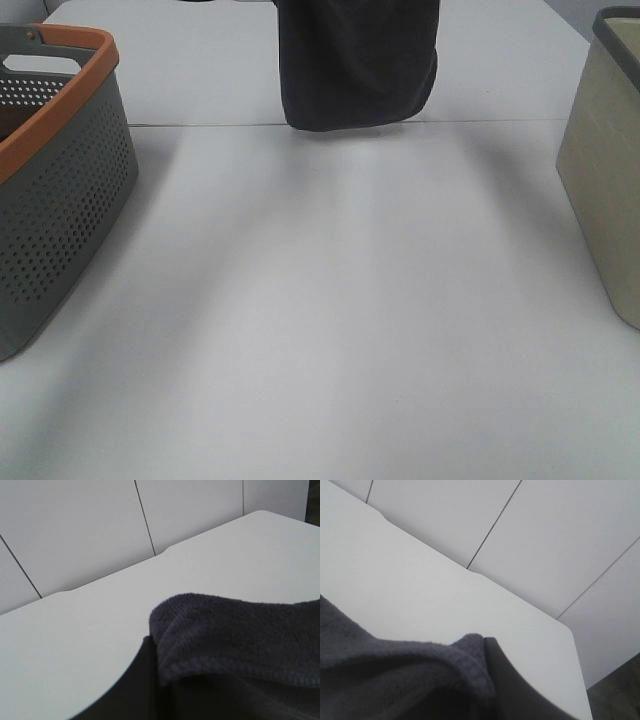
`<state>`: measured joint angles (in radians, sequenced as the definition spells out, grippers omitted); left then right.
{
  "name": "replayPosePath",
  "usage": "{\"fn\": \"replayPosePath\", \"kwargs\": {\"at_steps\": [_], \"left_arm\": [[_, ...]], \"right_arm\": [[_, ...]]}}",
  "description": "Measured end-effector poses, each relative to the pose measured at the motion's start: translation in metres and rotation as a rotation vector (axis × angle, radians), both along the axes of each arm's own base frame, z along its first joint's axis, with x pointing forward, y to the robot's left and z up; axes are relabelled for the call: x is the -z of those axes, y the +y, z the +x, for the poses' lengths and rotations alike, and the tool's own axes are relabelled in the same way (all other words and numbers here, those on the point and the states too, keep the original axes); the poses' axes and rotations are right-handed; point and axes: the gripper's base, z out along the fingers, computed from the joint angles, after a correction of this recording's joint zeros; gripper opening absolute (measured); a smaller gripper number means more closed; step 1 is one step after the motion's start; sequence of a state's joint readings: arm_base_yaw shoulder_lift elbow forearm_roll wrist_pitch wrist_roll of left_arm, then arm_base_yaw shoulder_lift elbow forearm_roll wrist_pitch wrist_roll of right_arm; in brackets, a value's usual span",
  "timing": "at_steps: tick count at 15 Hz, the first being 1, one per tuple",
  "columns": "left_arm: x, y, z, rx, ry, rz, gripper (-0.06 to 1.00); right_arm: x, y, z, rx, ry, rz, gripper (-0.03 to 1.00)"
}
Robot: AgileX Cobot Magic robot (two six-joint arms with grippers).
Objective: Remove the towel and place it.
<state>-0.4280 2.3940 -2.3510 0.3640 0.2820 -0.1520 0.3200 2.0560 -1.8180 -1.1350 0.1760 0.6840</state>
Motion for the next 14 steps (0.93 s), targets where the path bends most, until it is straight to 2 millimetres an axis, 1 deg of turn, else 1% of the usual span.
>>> {"fn": "replayPosePath", "kwargs": {"at_steps": [1, 3, 4, 5, 6, 8, 10, 11, 14], "left_arm": [[0.006, 0.001, 0.003, 0.000, -0.006, 0.019, 0.01], [0.020, 0.000, 0.007, 0.001, 0.003, 0.047, 0.01], [0.025, 0.000, 0.008, -0.001, 0.016, 0.053, 0.01], [0.028, 0.000, 0.009, -0.005, 0.027, 0.057, 0.01], [0.037, 0.001, 0.006, -0.037, 0.125, 0.073, 0.01], [0.049, 0.003, 0.000, -0.074, 0.274, 0.099, 0.01], [0.060, 0.004, -0.007, -0.076, 0.415, 0.121, 0.01], [0.062, 0.003, -0.009, -0.069, 0.449, 0.126, 0.01], [0.075, 0.002, -0.023, -0.024, 0.651, 0.163, 0.01]], "right_arm": [[0.007, -0.004, 0.006, -0.013, 0.002, 0.009, 0.00], [0.023, -0.020, 0.017, 0.014, 0.032, 0.044, 0.00], [0.030, -0.028, 0.019, 0.057, 0.058, 0.079, 0.00], [0.032, -0.031, 0.019, 0.085, 0.076, 0.102, 0.00], [0.048, -0.038, 0.015, 0.187, 0.177, 0.192, 0.00], [0.067, -0.039, 0.006, 0.264, 0.334, 0.246, 0.00], [0.078, -0.035, -0.003, 0.239, 0.502, 0.251, 0.00], [0.081, -0.033, -0.006, 0.221, 0.551, 0.245, 0.00], [0.094, -0.025, -0.024, 0.123, 0.804, 0.199, 0.00]]}}
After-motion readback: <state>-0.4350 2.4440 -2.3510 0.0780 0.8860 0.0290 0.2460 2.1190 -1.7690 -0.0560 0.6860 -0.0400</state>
